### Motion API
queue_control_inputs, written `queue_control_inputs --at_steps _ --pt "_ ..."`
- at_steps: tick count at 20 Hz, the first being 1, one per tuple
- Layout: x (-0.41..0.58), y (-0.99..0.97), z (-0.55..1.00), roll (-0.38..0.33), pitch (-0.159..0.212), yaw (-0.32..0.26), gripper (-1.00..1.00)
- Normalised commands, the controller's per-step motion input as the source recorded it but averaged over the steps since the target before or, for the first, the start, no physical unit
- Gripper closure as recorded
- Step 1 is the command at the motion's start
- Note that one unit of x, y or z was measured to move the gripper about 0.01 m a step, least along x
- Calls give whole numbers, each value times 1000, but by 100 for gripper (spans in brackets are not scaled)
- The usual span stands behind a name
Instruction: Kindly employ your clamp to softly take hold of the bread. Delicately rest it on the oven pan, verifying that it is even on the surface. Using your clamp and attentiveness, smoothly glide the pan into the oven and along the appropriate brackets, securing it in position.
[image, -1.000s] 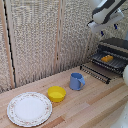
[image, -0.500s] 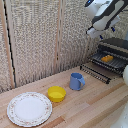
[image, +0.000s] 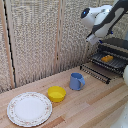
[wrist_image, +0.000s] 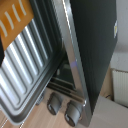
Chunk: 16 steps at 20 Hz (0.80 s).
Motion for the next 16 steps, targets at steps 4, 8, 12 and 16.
queue_control_inputs --at_steps 4,8,12,16 --pt "69 245 -144 -316 152 126 -100" --pt "233 537 -74 -249 126 74 -100" --pt "289 696 -116 -184 100 53 -100" --pt "286 448 -249 -234 96 116 -100"
